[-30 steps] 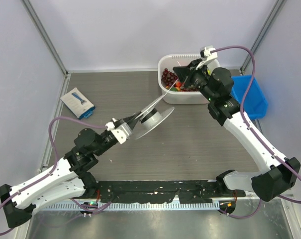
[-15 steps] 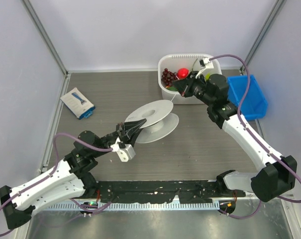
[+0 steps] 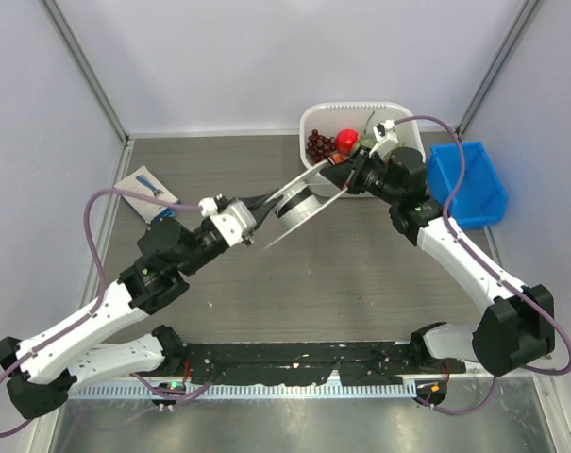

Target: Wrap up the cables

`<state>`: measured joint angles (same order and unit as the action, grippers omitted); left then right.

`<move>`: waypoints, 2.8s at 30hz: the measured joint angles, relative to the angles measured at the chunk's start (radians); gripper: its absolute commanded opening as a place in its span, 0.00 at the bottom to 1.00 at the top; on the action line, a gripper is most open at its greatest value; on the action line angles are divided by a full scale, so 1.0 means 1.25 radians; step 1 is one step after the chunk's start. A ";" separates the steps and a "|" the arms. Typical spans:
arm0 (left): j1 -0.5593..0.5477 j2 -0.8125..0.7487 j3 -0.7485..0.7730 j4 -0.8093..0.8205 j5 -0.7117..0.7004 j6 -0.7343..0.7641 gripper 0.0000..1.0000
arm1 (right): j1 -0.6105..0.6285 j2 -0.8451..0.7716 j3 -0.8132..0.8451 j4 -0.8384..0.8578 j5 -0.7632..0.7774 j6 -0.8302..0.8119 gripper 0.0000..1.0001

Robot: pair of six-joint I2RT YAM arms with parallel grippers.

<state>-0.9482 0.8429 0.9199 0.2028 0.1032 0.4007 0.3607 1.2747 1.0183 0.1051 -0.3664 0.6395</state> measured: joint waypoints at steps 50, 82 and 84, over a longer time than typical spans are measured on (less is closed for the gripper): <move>0.504 0.316 0.532 -0.667 -0.097 -1.593 0.00 | 0.164 -0.008 0.025 0.408 0.043 -0.180 0.01; 0.574 0.313 0.054 -0.319 0.035 -1.329 0.00 | 0.580 0.239 -0.018 0.359 0.457 -1.419 0.01; 0.609 0.316 0.007 -0.258 0.067 -1.316 0.00 | 0.580 0.278 -0.016 0.387 0.458 -1.431 0.01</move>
<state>-0.1864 1.2373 0.9283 -0.1192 0.1864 -1.2446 1.0859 1.6226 0.9989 0.5892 0.2058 -1.1496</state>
